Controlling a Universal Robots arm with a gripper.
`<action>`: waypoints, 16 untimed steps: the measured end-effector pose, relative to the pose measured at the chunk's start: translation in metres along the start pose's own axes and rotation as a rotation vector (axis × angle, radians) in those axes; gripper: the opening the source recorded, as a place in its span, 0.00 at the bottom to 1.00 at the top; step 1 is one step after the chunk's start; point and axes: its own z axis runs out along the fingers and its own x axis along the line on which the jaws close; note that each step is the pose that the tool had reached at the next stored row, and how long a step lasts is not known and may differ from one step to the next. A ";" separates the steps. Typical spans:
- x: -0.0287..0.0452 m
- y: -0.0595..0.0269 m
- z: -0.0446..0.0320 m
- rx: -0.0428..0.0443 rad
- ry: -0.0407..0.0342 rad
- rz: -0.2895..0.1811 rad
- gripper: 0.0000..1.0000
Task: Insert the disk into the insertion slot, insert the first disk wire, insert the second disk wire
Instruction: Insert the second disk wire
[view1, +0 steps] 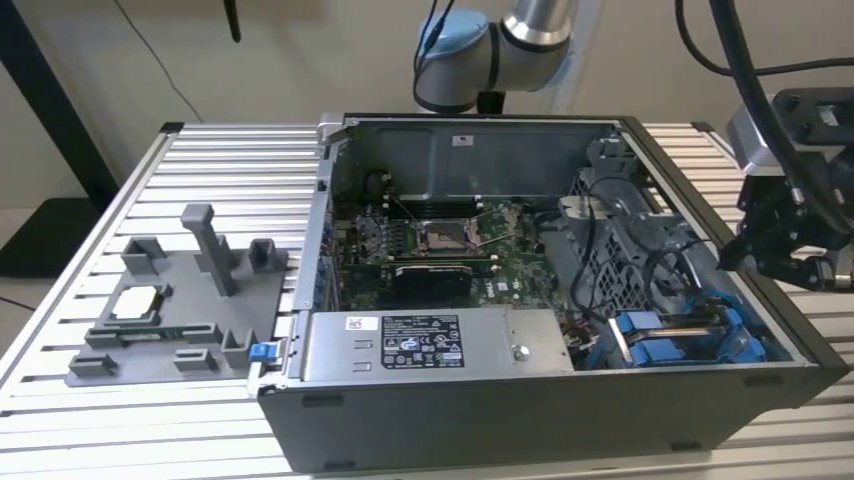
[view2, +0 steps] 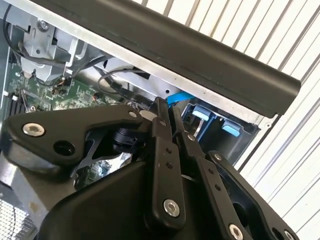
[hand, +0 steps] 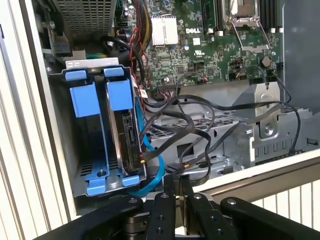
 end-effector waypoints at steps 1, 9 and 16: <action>-0.0003 0.0012 -0.0004 -0.0020 0.0006 0.001 0.00; -0.0021 0.0166 -0.0010 -0.0297 0.0055 0.009 0.00; -0.0019 0.0314 -0.0040 -0.0435 0.0082 0.013 0.00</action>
